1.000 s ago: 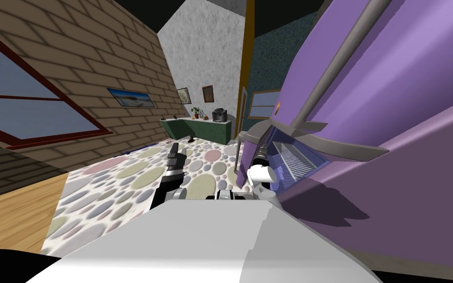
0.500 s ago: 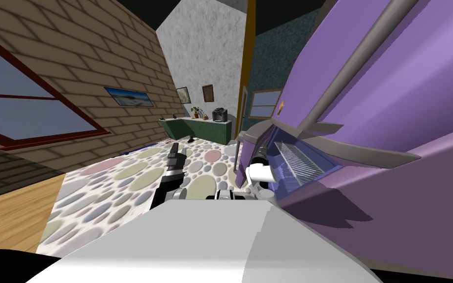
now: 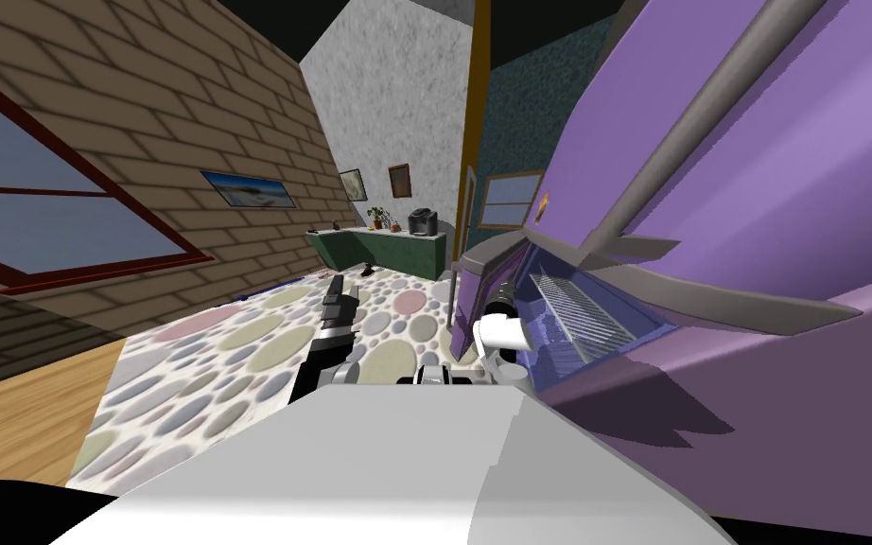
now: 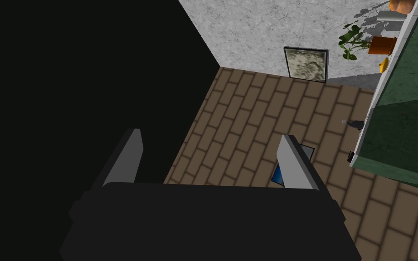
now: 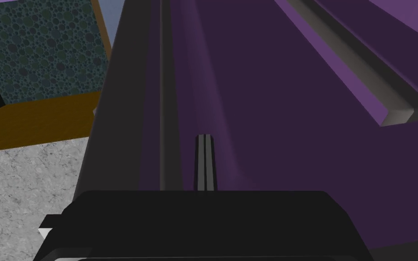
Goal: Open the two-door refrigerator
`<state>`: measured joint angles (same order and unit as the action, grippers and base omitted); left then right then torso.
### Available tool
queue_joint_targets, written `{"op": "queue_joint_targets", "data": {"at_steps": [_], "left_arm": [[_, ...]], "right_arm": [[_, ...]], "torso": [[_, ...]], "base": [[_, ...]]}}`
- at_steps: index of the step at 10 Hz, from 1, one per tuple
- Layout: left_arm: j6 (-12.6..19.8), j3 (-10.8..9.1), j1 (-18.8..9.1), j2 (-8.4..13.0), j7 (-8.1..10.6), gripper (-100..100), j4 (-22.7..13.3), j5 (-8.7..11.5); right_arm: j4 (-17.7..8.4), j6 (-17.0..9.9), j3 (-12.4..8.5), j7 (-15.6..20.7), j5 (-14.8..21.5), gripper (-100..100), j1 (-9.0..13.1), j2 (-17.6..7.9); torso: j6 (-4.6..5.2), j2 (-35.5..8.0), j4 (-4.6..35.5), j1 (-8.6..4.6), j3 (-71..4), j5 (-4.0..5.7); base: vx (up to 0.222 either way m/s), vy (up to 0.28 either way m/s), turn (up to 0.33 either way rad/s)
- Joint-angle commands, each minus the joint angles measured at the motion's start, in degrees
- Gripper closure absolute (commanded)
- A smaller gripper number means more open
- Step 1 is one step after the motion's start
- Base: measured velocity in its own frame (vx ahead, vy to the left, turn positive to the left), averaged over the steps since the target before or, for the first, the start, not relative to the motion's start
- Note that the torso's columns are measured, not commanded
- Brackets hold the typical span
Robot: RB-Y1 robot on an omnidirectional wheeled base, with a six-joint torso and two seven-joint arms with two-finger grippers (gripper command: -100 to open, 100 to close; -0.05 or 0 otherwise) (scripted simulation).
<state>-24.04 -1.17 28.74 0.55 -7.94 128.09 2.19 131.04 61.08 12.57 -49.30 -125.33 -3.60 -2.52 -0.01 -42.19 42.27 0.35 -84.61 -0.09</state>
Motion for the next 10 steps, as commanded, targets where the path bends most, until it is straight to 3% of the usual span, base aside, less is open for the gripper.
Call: {"op": "queue_joint_targets", "data": {"at_steps": [1,5,10], "left_arm": [[0.0,0.01,0.0,0.0,0.0,0,0.0,0.0],[0.0,0.0,0.0,0.0,0.0,0,0.0,0.0],[0.0,0.0,0.0,0.0,0.0,0,0.0,0.0]], "right_arm": [[-0.6,0.6,-1.1,-0.3,1.4,100,0.7,0.7],[-1.6,1.8,-3.2,-0.8,4.1,100,1.9,2.2],[-3.0,3.4,-6.0,-1.4,7.8,100,3.5,4.1]], "torso": [[-0.01,0.4,-0.1,0.22,-0.2,-0.07],[0.0,0.1,0.0,-0.52,-0.1,0.15],[0.01,-0.1,0.0,-0.5,0.0,0.14]], "base": [[0.207,0.197,-0.024],[0.219,0.195,-0.035],[0.184,0.21,-0.037]]}}
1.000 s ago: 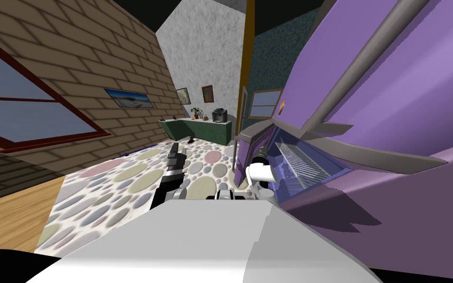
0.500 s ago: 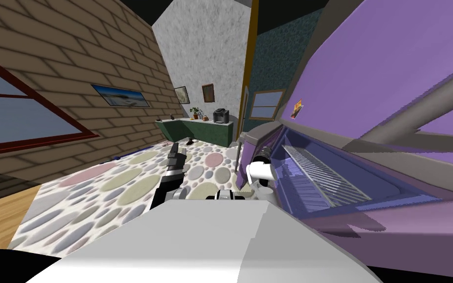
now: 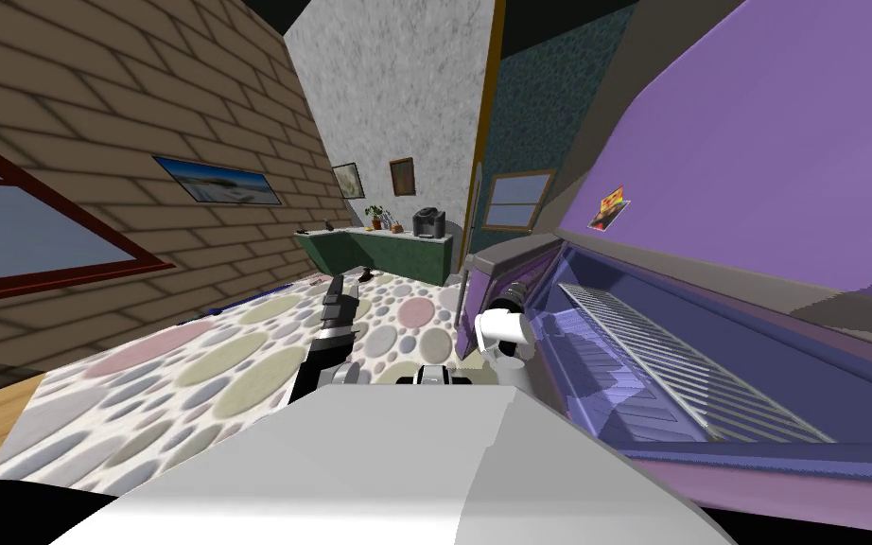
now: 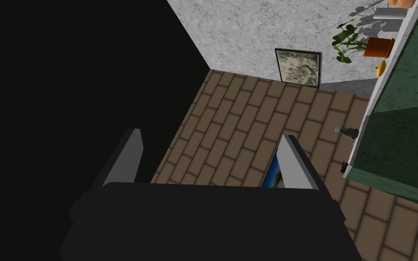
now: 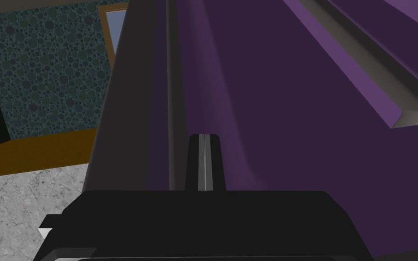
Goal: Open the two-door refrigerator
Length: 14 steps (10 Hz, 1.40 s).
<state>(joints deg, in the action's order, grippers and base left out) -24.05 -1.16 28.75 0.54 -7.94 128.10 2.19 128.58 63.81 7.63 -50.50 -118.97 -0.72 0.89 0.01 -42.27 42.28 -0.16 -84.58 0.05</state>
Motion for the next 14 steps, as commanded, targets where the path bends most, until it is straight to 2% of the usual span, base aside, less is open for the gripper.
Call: {"op": "queue_joint_targets", "data": {"at_steps": [1,2,3,4,7,8,10,13,14], "left_arm": [[0.0,0.0,0.0,0.0,0.0,0,0.0,0.0],[0.0,0.0,0.0,0.0,0.0,0,0.0,0.0],[0.0,0.0,0.0,0.0,0.0,0,0.0,0.0],[0.0,-0.01,0.0,0.0,0.0,0,0.0,0.0],[0.0,-0.01,0.0,0.0,0.0,0,0.0,0.0],[0.0,-0.01,0.0,0.0,0.0,0,0.0,0.0],[0.0,-0.01,0.0,0.0,0.0,0,0.0,0.0],[0.0,-0.01,0.0,0.0,0.0,0,0.0,0.0],[0.0,-0.01,0.0,0.0,0.0,0,0.0,0.0]], "right_arm": [[-0.5,0.6,-1.0,-0.2,1.4,100,0.6,0.7],[-0.9,1.0,-1.8,-0.4,2.3,100,1.0,1.2],[-0.8,0.8,-1.4,-0.3,1.9,100,0.8,1.0],[-1.0,0.6,-1.7,-1.6,2.5,-100,0.6,-1.4],[-1.9,-0.5,-2.5,-5.6,4.6,-100,-0.3,-6.5],[-1.9,-0.5,-2.5,-6.1,4.6,-100,-0.3,-6.5],[-2.8,-1.8,-3.5,-9.8,6.9,-100,-1.2,-9.4],[-3.4,-2.5,-4.0,-13.1,8.3,-100,-1.7,-10.7],[-4.1,-3.4,-4.6,-15.4,9.7,-100,-2.3,-11.8]], "torso": [[0.0,0.1,0.0,0.16,-0.1,-0.05],[-0.01,-0.1,0.0,0.11,0.0,-0.04],[-0.01,0.0,0.0,0.18,0.0,-0.05],[0.0,-0.3,0.1,-0.13,0.2,0.01],[0.0,-0.1,0.0,0.12,0.1,-0.04],[-0.01,0.0,0.0,0.25,0.0,-0.08],[0.0,0.0,0.0,0.17,0.0,-0.06],[0.0,0.0,0.0,0.16,0.0,-0.05],[-0.02,0.0,0.0,0.13,0.0,-0.04]], "base": [[0.161,0.179,-0.021],[0.17,0.193,-0.024],[0.088,0.098,-0.012],[0.027,0.035,-0.028],[0.021,0.038,-0.058],[0.015,0.035,-0.021],[0.028,0.047,-0.065],[0.033,0.051,-0.044],[0.031,0.055,-0.071]]}}
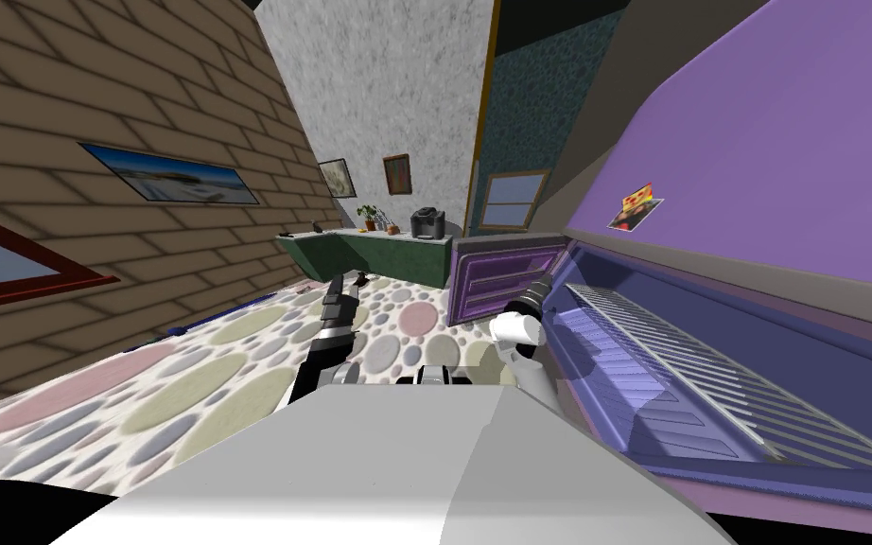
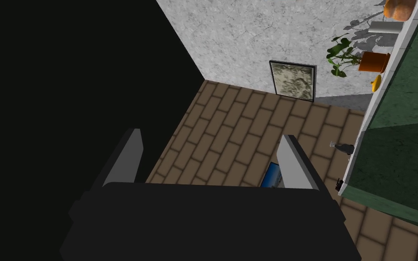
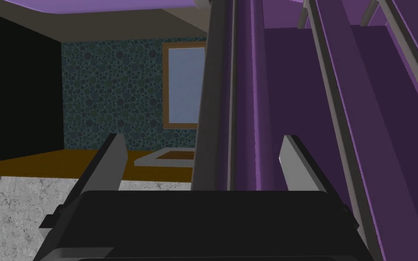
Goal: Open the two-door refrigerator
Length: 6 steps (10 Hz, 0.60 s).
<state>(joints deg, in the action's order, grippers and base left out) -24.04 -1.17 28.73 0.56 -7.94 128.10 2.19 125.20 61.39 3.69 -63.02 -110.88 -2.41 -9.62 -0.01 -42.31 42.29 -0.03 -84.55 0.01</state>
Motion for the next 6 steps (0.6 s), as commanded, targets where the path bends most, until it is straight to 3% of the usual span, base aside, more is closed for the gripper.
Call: {"op": "queue_joint_targets", "data": {"at_steps": [1,6], "left_arm": [[0.0,0.0,0.0,0.0,0.0,0,0.0,0.0],[0.0,0.0,0.0,0.0,0.0,0,0.0,0.0]], "right_arm": [[-0.7,-0.9,-0.7,-3.3,1.7,-100,-0.6,-1.3],[-3.1,-4.0,-2.8,-11.2,6.7,-100,-2.5,-4.1]], "torso": [[0.02,0.0,0.0,0.03,0.0,-0.01],[0.0,0.0,0.0,0.04,0.0,-0.01]], "base": [[0.03,0.047,-0.048],[0.044,0.059,-0.061]]}}
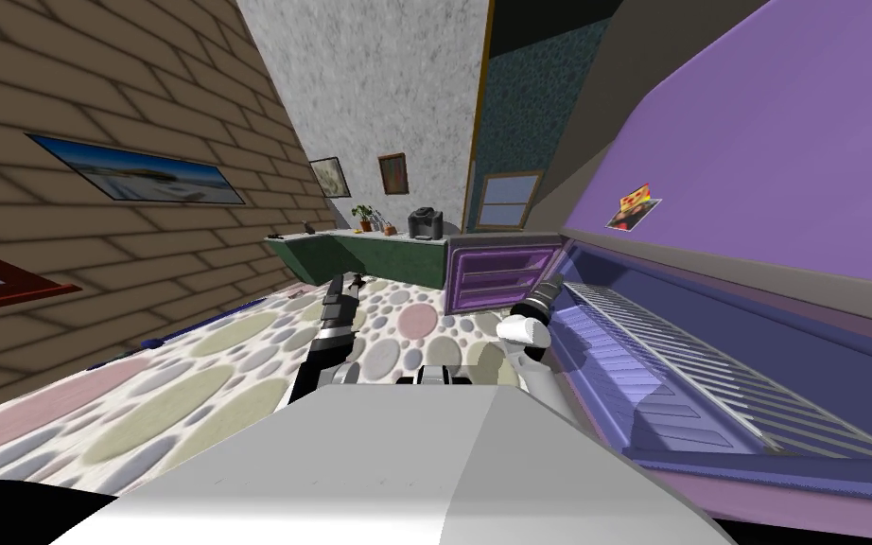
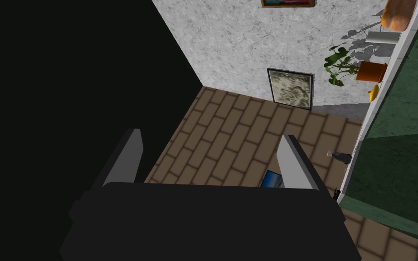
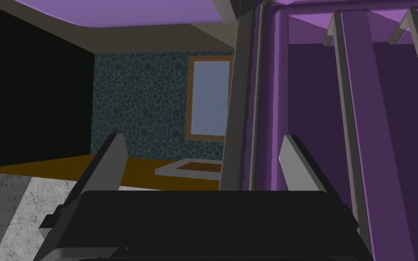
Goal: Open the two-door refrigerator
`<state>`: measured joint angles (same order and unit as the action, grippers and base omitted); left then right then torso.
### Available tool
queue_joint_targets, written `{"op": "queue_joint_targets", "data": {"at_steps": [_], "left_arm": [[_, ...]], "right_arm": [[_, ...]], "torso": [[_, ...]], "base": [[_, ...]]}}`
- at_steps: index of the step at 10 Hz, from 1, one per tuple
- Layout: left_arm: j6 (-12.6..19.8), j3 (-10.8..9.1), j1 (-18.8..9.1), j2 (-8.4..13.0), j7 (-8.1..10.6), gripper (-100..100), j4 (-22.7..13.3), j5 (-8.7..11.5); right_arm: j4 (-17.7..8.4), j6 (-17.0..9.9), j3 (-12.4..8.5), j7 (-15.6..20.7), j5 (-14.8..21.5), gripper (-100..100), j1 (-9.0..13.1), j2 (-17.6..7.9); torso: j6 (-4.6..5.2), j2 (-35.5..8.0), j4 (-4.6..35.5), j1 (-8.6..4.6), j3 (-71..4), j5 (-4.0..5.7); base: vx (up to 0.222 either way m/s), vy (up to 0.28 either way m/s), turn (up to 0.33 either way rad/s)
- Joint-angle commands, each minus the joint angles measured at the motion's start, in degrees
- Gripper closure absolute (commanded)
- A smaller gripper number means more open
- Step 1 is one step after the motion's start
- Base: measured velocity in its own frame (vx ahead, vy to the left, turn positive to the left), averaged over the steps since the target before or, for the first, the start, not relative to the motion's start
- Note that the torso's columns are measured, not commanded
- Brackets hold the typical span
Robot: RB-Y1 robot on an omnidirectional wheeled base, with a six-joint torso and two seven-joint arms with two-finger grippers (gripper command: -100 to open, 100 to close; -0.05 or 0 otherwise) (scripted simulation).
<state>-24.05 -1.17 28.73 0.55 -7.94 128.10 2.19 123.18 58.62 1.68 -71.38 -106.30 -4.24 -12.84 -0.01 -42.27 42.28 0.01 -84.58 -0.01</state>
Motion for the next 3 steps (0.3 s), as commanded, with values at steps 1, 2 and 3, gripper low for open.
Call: {"op": "queue_joint_targets", "data": {"at_steps": [1,2,3], "left_arm": [[0.0,0.0,0.0,0.0,0.0,0,0.0,0.0],[0.0,0.0,0.0,0.0,0.0,0,0.0,0.0],[0.0,0.0,0.0,0.0,0.0,0,0.0,0.0]], "right_arm": [[-1.1,-1.2,-0.8,-4.1,2.1,-100,-0.6,-0.9],[-2.0,-2.4,-1.5,-6.0,4.0,-100,-1.3,-1.6],[-2.0,-2.4,-1.5,-7.4,4.0,-100,-1.3,-1.6]], "torso": [[0.02,0.0,0.0,0.04,0.0,0.0],[0.0,0.0,0.0,-0.01,0.0,0.0],[0.02,0.0,0.0,-0.02,0.0,0.01]], "base": [[0.034,0.065,-0.047],[0.051,0.066,-0.089],[0.039,0.061,-0.047]]}}
